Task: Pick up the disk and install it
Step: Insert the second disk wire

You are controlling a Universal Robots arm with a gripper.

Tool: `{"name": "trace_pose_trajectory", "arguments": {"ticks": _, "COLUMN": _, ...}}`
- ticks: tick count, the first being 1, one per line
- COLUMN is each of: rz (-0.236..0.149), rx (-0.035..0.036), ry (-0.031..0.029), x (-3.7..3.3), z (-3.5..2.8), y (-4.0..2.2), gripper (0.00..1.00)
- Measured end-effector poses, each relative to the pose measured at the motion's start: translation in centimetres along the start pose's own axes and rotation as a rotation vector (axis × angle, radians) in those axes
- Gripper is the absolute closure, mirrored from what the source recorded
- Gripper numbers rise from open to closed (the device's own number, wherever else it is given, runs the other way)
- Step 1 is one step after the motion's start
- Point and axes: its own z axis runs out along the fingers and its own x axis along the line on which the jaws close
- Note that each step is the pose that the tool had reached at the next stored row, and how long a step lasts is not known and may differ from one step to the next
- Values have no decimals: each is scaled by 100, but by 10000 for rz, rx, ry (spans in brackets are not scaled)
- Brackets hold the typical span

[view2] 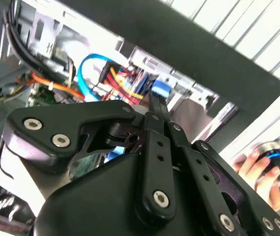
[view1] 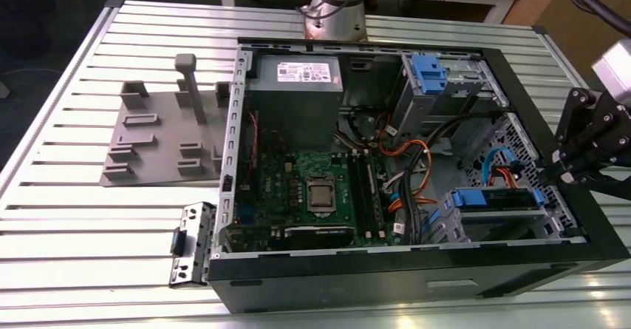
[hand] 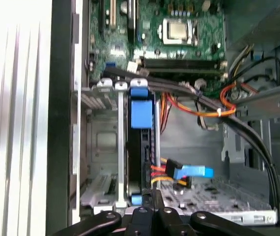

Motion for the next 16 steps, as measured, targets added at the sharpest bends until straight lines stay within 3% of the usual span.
{"name": "trace_pose_trajectory", "arguments": {"ticks": 1, "rz": -5, "rx": 61, "ry": 0, "x": 0, "z": 0, "y": 0, "gripper": 90}}
{"name": "trace_pose_trajectory", "arguments": {"ticks": 8, "rz": -23, "rx": 303, "ry": 0, "x": -7, "z": 0, "y": 1, "gripper": 89}}
{"name": "trace_pose_trajectory", "arguments": {"ticks": 10, "rz": -28, "rx": 370, "ry": -1, "x": -6, "z": 1, "y": 1, "gripper": 83}}
{"name": "trace_pose_trajectory", "arguments": {"ticks": 13, "rz": -35, "rx": 474, "ry": 0, "x": -6, "z": 1, "y": 2, "gripper": 65}}
{"name": "trace_pose_trajectory", "arguments": {"ticks": 16, "rz": -43, "rx": 577, "ry": 0, "x": -6, "z": 0, "y": 1, "gripper": 59}}
